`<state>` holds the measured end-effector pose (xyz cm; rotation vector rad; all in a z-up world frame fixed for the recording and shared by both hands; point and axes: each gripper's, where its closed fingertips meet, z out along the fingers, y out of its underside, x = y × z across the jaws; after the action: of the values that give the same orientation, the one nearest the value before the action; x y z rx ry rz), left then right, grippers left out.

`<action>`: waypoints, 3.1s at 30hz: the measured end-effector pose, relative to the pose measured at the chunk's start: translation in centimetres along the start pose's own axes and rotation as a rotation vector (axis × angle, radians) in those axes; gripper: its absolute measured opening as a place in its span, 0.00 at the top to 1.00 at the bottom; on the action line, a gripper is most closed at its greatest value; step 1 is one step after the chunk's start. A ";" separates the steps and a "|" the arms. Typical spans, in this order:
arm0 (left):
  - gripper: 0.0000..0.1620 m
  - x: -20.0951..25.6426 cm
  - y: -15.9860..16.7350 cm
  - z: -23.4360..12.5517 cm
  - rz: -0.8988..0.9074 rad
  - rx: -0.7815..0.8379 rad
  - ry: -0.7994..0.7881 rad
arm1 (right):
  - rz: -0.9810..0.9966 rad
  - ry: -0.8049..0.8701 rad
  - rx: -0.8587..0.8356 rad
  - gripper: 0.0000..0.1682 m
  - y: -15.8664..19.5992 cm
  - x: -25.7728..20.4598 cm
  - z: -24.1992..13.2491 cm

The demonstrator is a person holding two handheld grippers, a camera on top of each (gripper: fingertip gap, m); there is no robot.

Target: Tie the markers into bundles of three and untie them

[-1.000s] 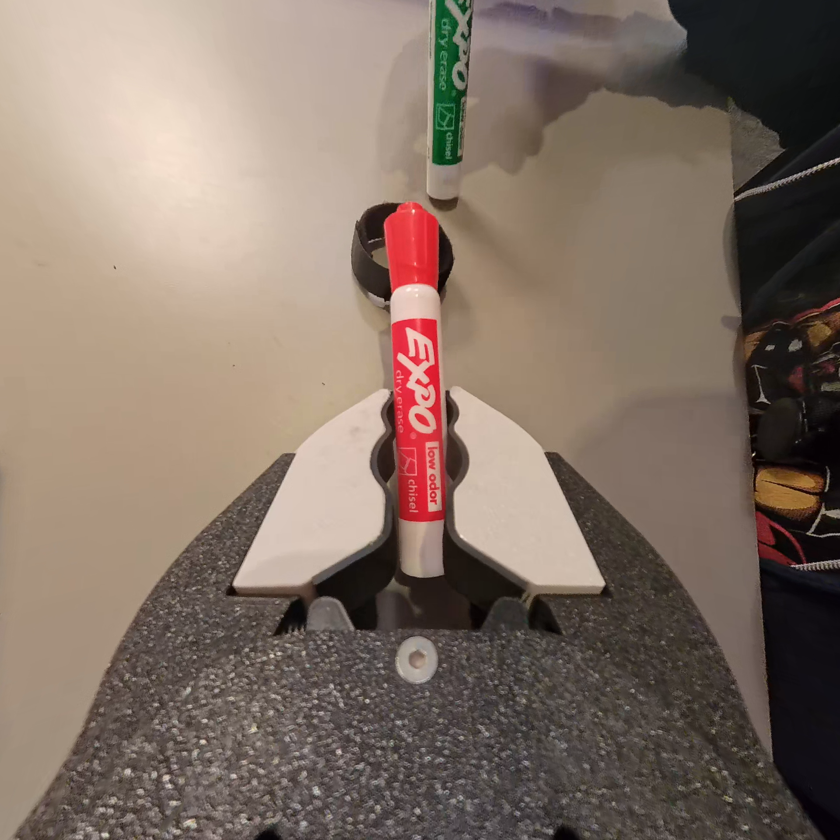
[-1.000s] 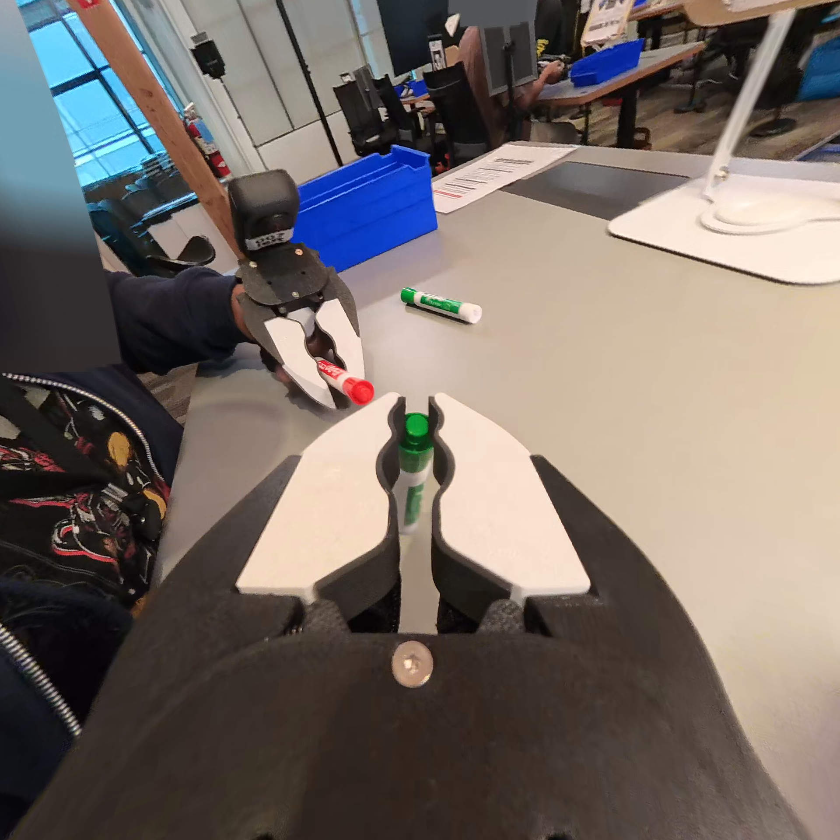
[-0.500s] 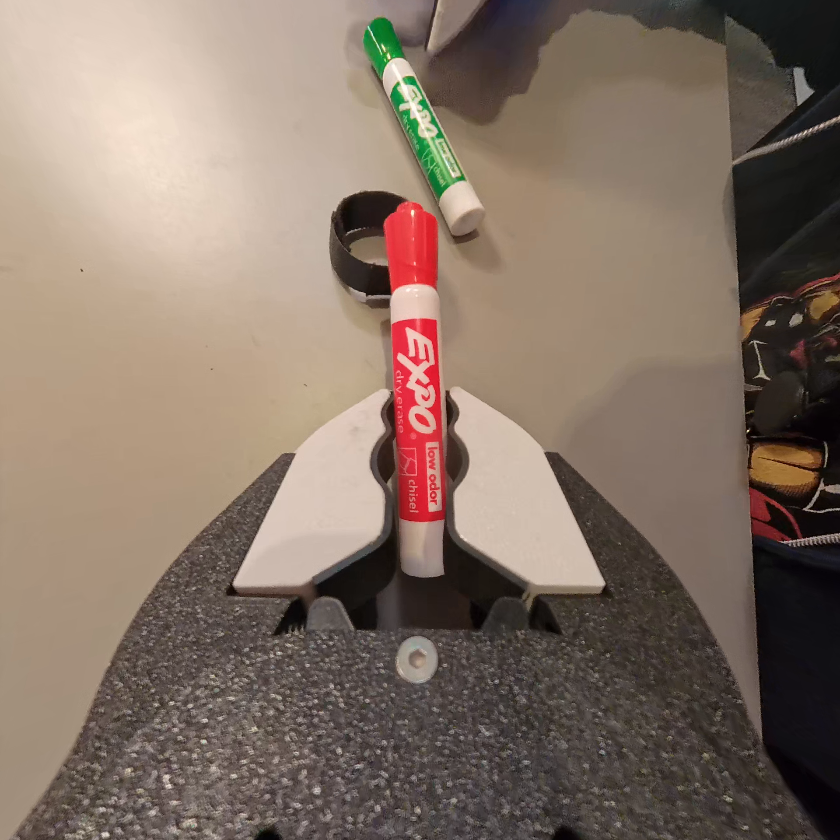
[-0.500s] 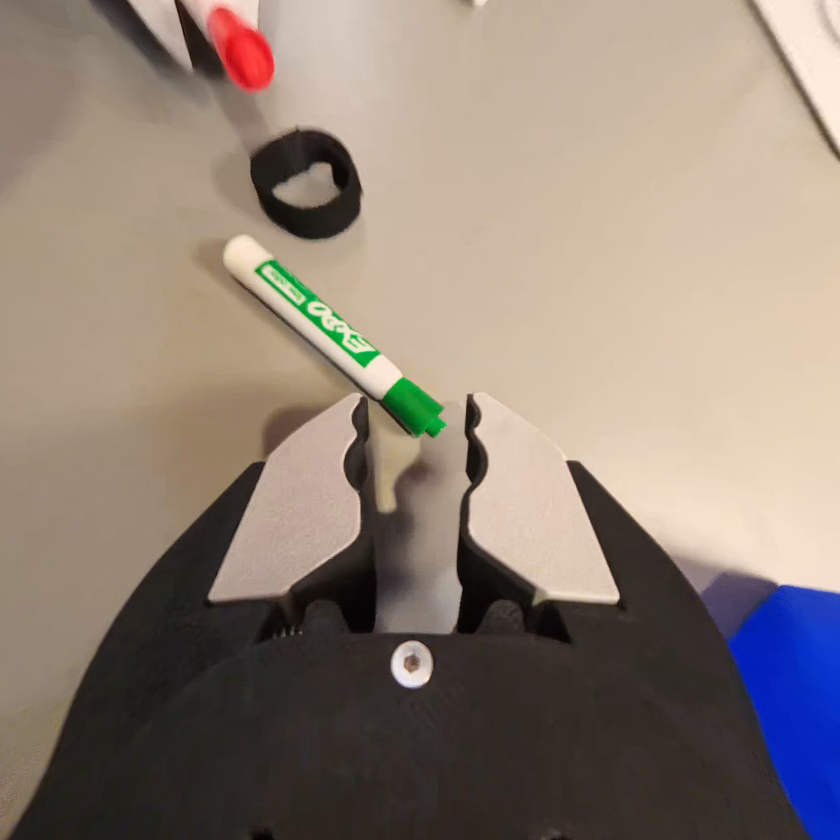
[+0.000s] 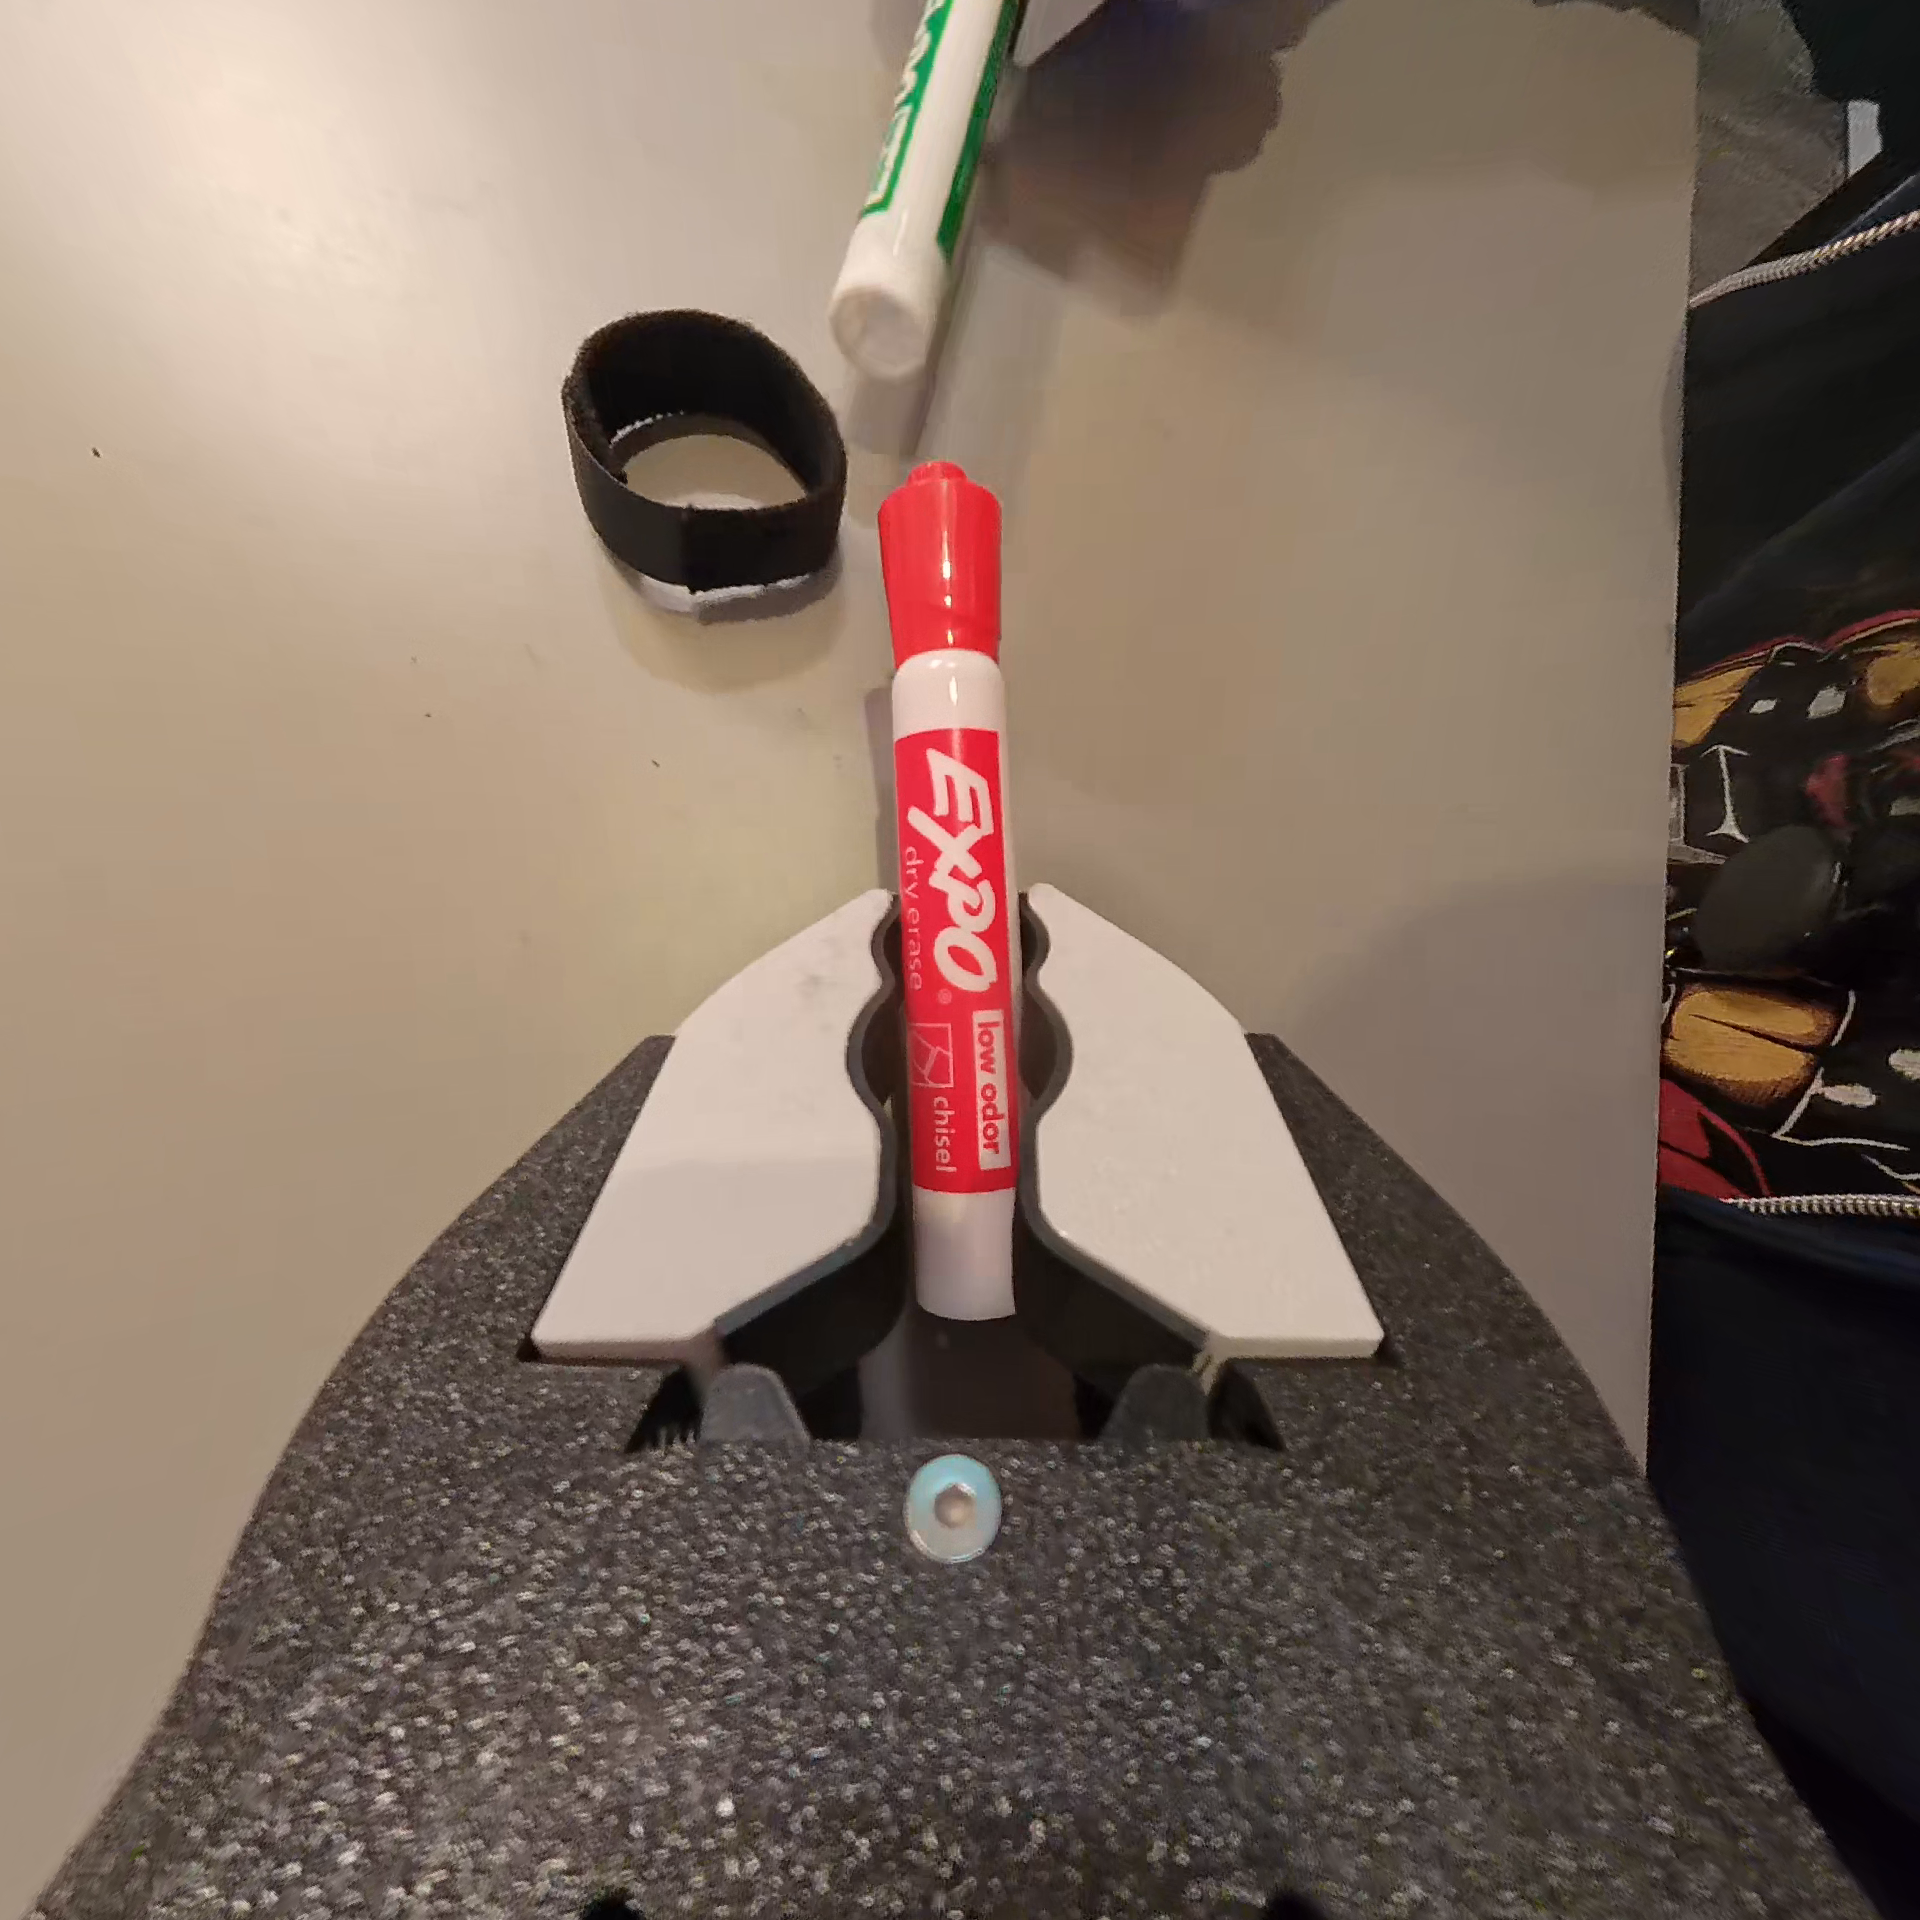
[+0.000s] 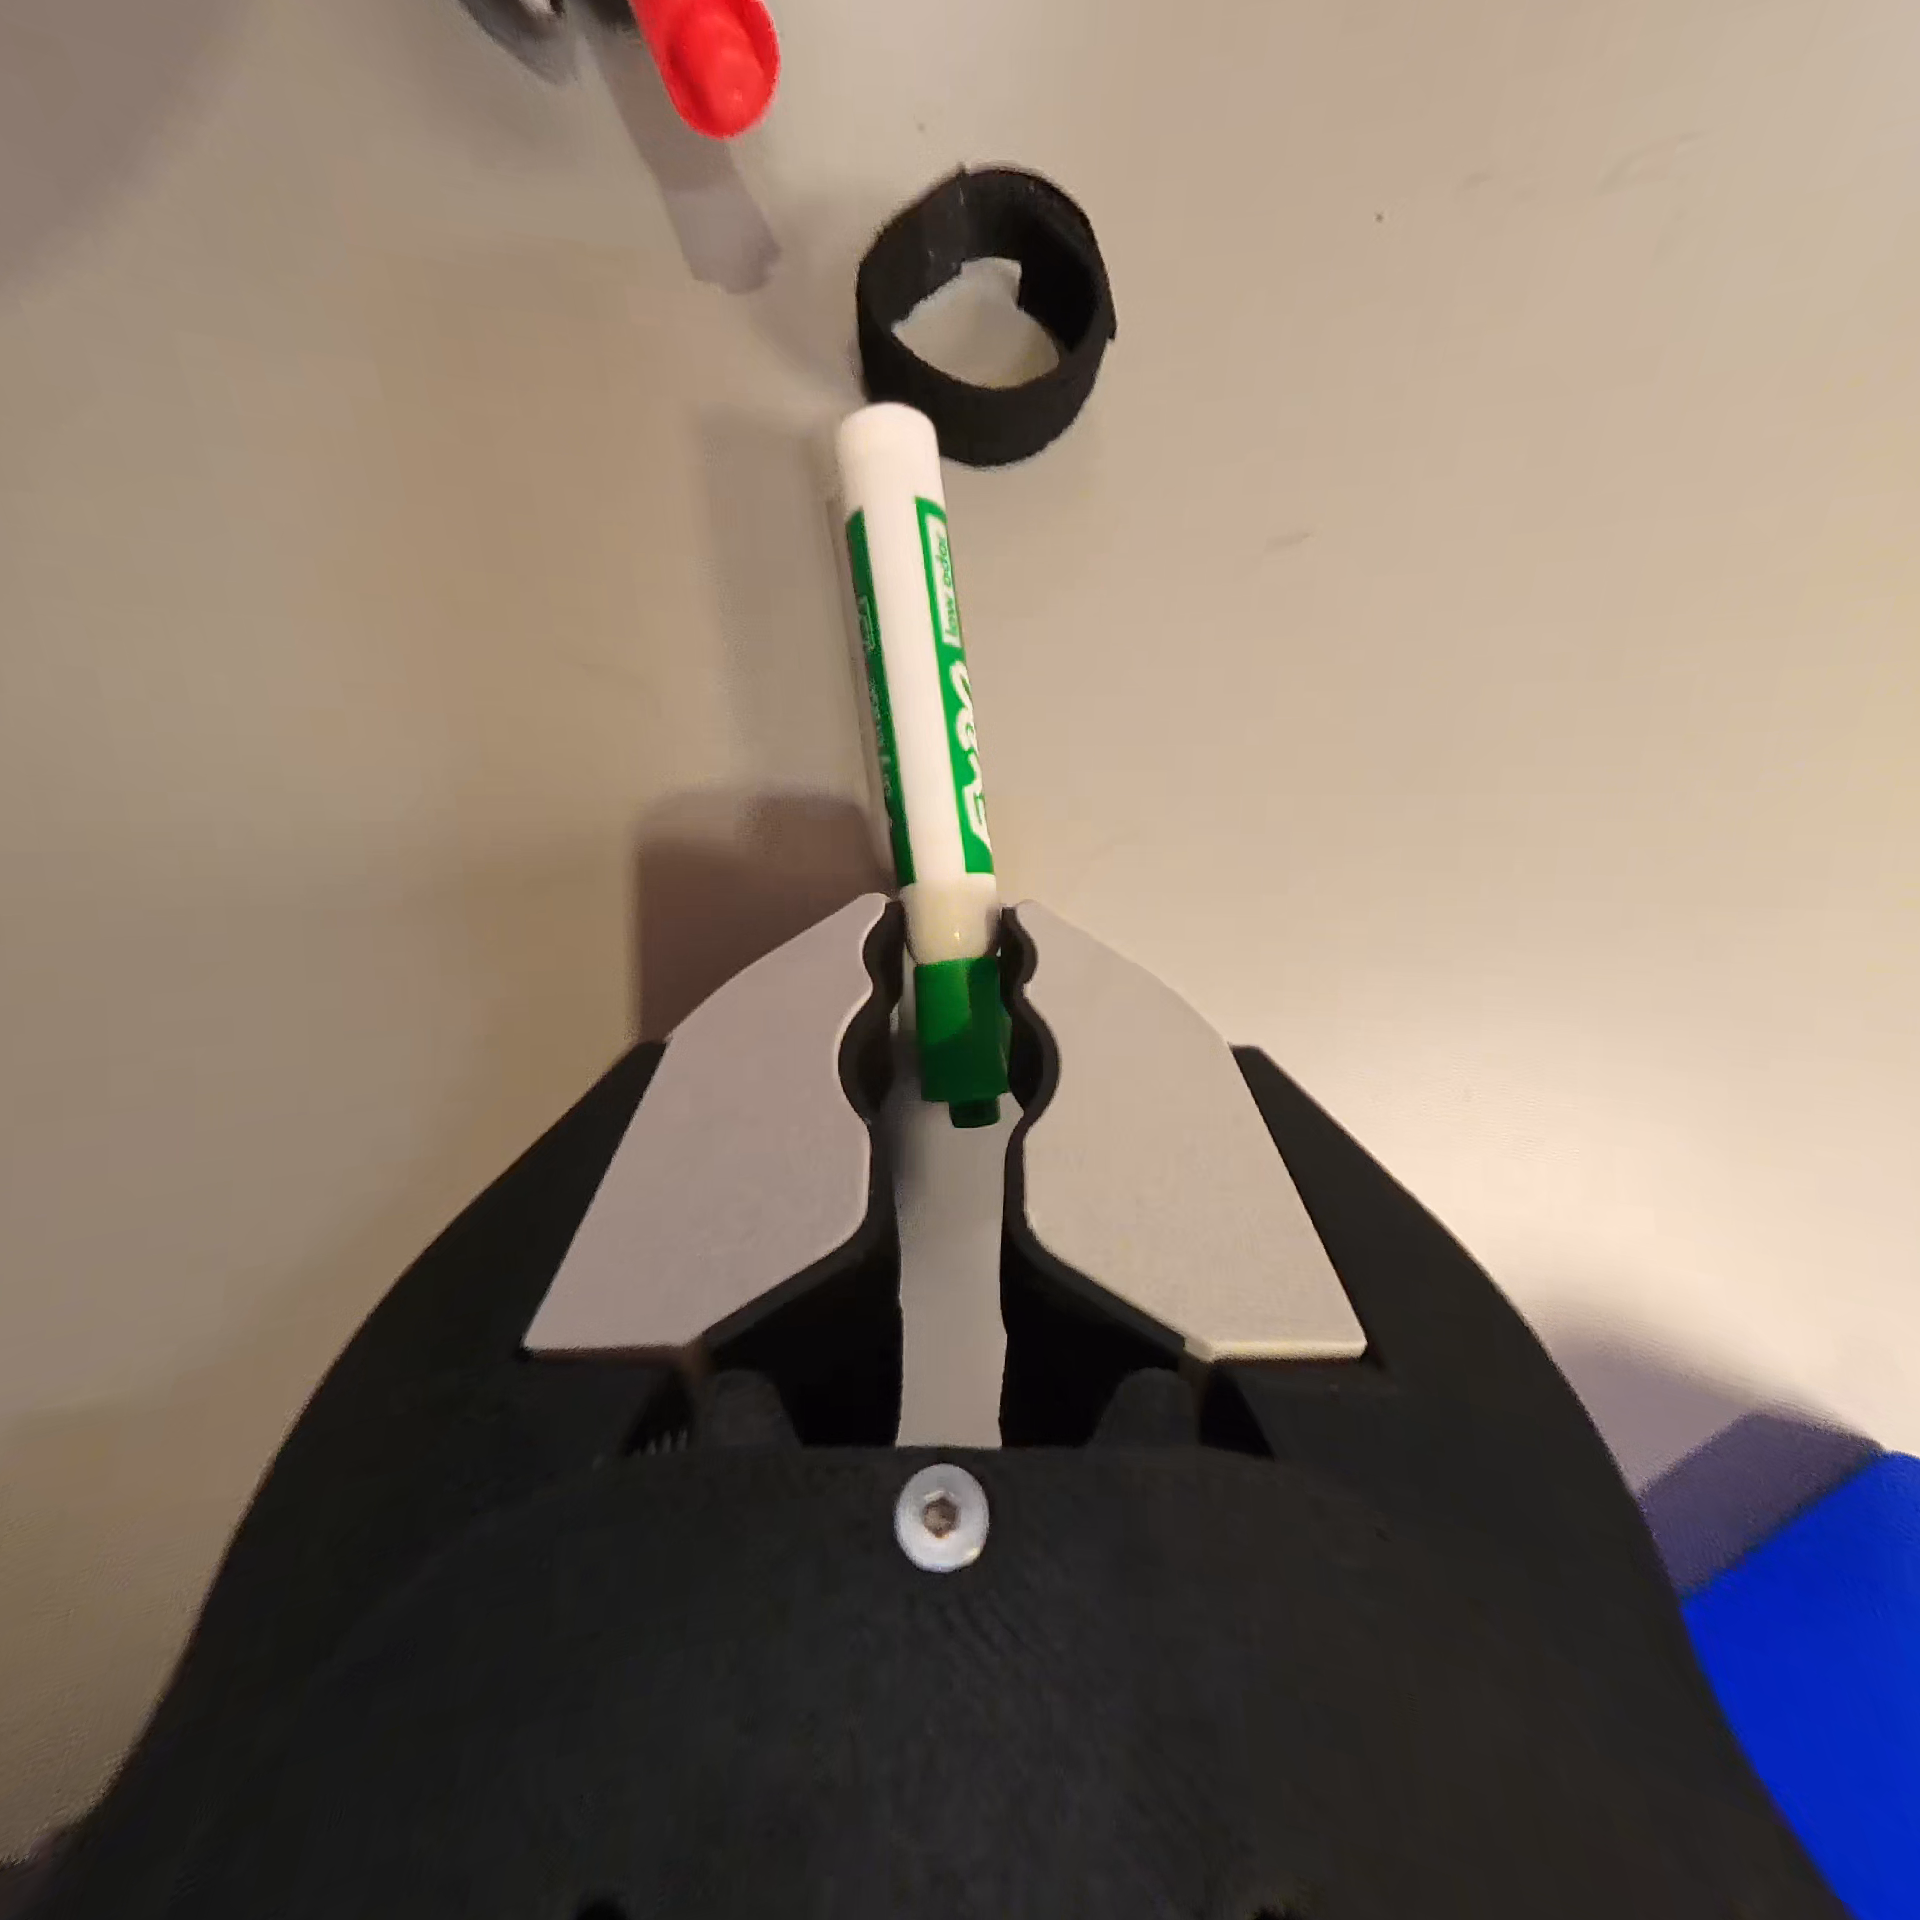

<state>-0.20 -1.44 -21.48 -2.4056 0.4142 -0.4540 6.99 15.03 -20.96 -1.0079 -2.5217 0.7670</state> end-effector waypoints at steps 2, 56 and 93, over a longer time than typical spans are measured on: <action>0.89 0.0 0.0 0.0 0.000 -0.004 0.004 | 0.009 -0.012 0.059 0.90 -0.9 -0.5 -0.9; 0.89 -1.9 1.3 -1.4 -0.025 -0.201 -0.104 | -0.049 -0.105 0.091 0.99 -10.8 0.3 7.0; 0.89 -2.8 -2.3 -2.4 -0.133 0.050 -0.098 | -0.170 0.079 0.389 0.77 -16.9 -2.5 3.1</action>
<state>-3.29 0.04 -18.81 -2.4039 0.1980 -0.3978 -1.80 1.83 -13.80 -0.6700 -2.2338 1.0858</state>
